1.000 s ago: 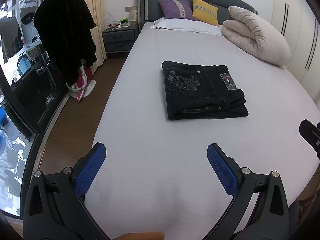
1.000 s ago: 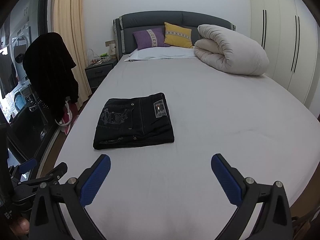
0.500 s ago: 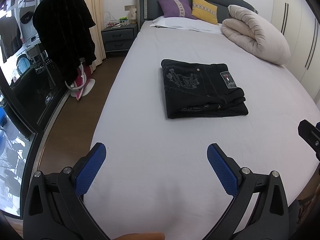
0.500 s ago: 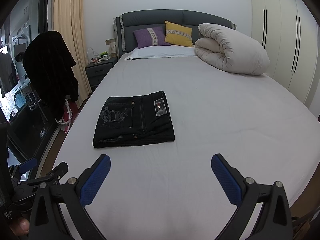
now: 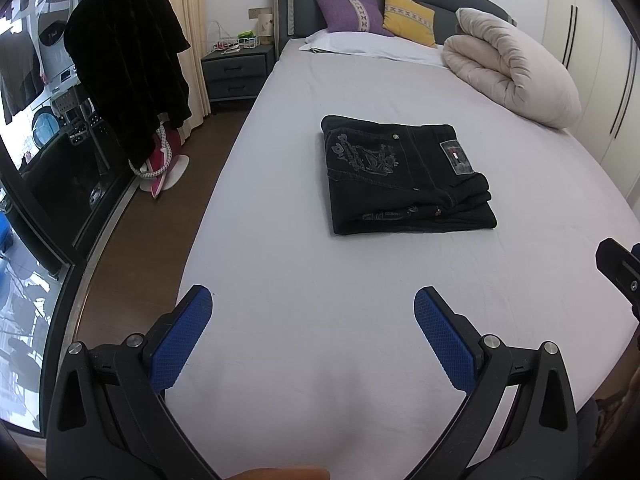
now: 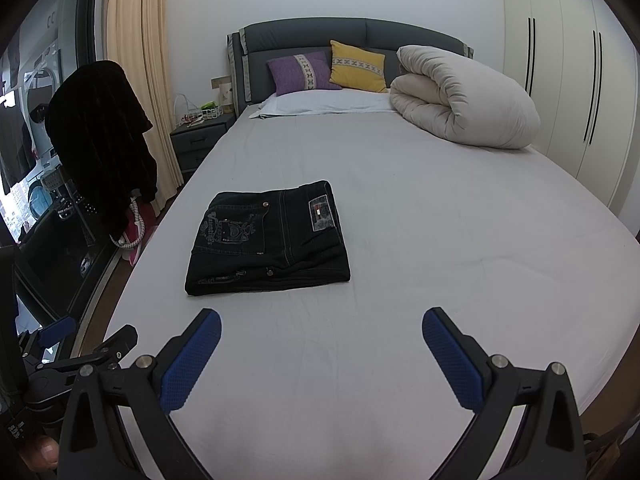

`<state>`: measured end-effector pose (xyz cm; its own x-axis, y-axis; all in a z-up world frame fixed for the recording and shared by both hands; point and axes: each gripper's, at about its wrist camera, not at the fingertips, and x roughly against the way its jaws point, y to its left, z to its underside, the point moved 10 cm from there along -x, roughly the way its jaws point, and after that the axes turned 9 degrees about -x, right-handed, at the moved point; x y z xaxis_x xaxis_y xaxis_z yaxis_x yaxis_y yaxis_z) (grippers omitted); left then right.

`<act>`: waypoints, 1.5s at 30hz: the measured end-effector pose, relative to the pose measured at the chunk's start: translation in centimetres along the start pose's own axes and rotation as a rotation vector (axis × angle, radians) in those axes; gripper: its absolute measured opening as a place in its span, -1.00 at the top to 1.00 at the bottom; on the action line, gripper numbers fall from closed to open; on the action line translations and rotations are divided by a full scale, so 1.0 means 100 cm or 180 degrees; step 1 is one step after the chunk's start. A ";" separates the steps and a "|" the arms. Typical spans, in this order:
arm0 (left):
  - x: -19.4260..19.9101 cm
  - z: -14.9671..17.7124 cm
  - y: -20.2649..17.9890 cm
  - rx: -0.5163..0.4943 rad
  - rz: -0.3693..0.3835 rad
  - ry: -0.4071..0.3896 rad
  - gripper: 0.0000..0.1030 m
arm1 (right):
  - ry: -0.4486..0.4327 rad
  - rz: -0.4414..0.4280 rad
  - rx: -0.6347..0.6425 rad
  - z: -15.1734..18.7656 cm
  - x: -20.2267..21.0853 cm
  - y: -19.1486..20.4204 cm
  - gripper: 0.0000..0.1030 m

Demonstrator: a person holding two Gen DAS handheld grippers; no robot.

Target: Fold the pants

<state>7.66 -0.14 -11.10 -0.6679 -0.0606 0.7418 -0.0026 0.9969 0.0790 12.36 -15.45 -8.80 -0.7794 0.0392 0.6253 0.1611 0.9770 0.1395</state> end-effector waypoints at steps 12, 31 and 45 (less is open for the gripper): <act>-0.001 0.000 -0.001 0.0001 0.0012 -0.0001 -1.00 | 0.0001 -0.0004 0.0012 0.002 0.000 0.000 -1.00; -0.003 -0.001 -0.001 -0.0009 0.0032 0.0008 -1.00 | 0.0007 -0.0003 0.0015 0.001 0.002 -0.001 -1.00; -0.004 -0.001 -0.001 -0.0003 0.0049 0.0021 -1.00 | 0.0012 -0.0007 0.0021 0.002 0.002 -0.002 -1.00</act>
<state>7.99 -0.25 -11.39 -0.6630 -0.0456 0.7472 0.0083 0.9976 0.0682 12.08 -15.57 -8.82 -0.7775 0.0363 0.6279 0.1554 0.9785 0.1358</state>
